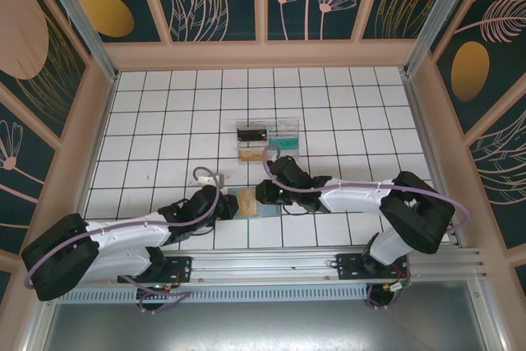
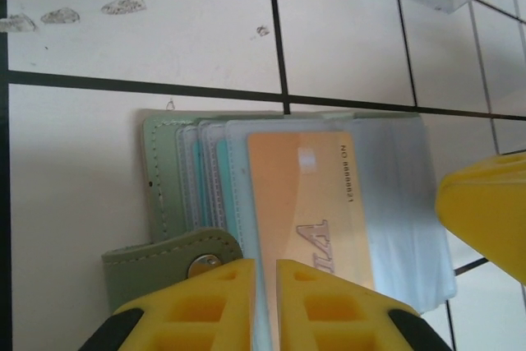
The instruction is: Take the credit cards out of the card holder
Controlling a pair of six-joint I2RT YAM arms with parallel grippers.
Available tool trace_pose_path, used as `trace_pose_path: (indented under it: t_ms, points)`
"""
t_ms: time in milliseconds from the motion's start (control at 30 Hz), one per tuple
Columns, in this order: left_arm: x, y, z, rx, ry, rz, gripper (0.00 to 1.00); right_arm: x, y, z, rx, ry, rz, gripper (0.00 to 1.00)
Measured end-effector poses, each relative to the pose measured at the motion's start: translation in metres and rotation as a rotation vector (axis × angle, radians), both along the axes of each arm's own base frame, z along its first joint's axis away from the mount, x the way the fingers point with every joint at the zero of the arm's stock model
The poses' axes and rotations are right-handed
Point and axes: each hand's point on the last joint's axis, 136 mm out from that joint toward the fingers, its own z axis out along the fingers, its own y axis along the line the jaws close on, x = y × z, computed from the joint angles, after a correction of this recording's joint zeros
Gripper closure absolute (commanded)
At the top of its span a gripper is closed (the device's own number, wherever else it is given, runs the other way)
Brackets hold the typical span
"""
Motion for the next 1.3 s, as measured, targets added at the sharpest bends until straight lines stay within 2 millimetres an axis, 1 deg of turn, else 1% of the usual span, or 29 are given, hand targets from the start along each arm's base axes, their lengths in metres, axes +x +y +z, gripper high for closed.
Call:
trace_pose_path:
  t_ms: [133, 267, 367, 533, 1033, 1067, 1100, 1200, 1300]
  points:
    - [-0.001, 0.001, -0.008, 0.025, 0.019, 0.000, 0.85, -0.007, 0.002, -0.010, 0.015, 0.048, 0.017, 0.85]
    - [-0.002, 0.003, -0.012, 0.035, 0.030, 0.003, 0.86, -0.012, 0.001, -0.021, 0.020, 0.085, 0.020, 0.84]
    - [-0.003, 0.004, -0.013, 0.038, 0.036, 0.006, 0.86, -0.013, 0.001, -0.027, 0.014, 0.106, 0.017, 0.79]
    - [-0.003, 0.004, -0.014, 0.037, 0.045, 0.014, 0.86, -0.014, 0.002, -0.028, 0.019, 0.115, 0.020, 0.79]
    - [-0.004, 0.004, -0.016, 0.036, 0.054, 0.016, 0.88, -0.015, 0.006, -0.032, 0.035, 0.128, 0.035, 0.82]
    - [-0.004, 0.004, -0.016, 0.036, 0.054, 0.015, 0.88, -0.015, 0.006, -0.032, 0.036, 0.128, 0.037, 0.83]
    - [-0.004, 0.004, -0.016, 0.035, 0.054, 0.015, 0.88, -0.015, 0.006, -0.032, 0.037, 0.129, 0.038, 0.88]
    - [-0.004, 0.003, -0.016, 0.034, 0.055, 0.014, 0.88, -0.015, 0.007, -0.032, 0.042, 0.134, 0.035, 0.95]
    - [-0.004, 0.003, -0.016, 0.035, 0.055, 0.014, 0.92, -0.014, 0.007, -0.031, 0.047, 0.139, 0.027, 0.98]
